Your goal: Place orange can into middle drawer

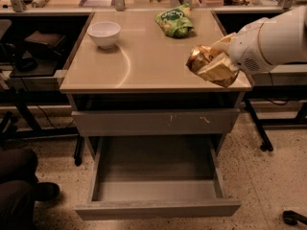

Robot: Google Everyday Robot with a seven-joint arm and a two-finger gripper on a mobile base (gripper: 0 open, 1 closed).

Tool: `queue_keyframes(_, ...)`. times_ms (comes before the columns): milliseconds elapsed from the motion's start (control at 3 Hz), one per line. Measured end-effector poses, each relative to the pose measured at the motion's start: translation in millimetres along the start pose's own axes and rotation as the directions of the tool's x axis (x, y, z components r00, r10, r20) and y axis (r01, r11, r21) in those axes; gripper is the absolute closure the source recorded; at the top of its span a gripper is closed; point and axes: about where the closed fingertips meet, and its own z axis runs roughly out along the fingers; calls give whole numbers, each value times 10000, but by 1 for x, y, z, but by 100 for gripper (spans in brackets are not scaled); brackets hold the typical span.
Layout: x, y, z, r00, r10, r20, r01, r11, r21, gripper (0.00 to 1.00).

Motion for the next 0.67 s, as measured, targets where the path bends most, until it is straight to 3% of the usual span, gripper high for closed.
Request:
queue_keyframes(333,4,34,30,9988,-59,479,57,10000,40,100)
queue_keyframes(667,28,114,113,9961,-571,669,602,9971,-456,100)
